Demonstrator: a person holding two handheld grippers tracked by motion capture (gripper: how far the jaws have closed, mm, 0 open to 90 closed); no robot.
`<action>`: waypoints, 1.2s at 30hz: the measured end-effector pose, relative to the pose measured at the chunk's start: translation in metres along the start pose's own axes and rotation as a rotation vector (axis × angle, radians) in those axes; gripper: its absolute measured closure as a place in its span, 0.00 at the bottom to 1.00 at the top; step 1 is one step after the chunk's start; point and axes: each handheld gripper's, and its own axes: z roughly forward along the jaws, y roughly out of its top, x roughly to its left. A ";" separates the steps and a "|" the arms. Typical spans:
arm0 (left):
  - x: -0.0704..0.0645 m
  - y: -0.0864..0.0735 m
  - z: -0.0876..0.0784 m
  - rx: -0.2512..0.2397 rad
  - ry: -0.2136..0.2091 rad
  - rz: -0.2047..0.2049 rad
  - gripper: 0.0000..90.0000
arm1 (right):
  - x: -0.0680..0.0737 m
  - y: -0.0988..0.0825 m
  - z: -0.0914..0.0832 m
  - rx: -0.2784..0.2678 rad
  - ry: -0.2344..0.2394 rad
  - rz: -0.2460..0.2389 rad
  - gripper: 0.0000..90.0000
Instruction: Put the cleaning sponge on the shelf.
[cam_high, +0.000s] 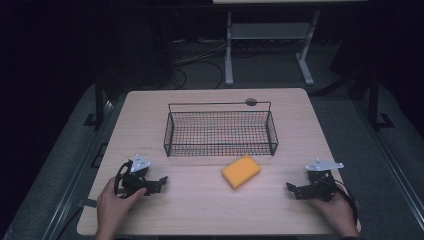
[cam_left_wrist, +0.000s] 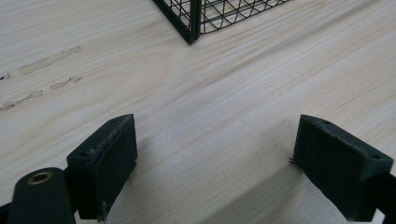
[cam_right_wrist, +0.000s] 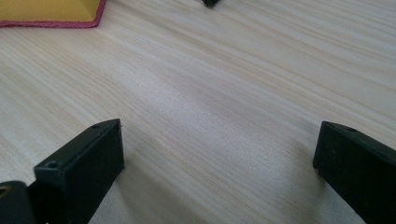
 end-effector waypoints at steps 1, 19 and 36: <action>0.000 0.000 0.000 0.000 0.000 0.000 0.14 | 0.000 0.000 0.000 0.000 0.000 0.000 0.02; 0.000 0.000 0.000 0.000 0.000 0.000 0.14 | 0.003 0.015 -0.013 0.002 0.106 -0.027 0.71; 0.000 0.000 0.000 0.000 -0.001 0.000 0.14 | 0.019 0.050 -0.001 -0.015 0.240 -0.114 1.00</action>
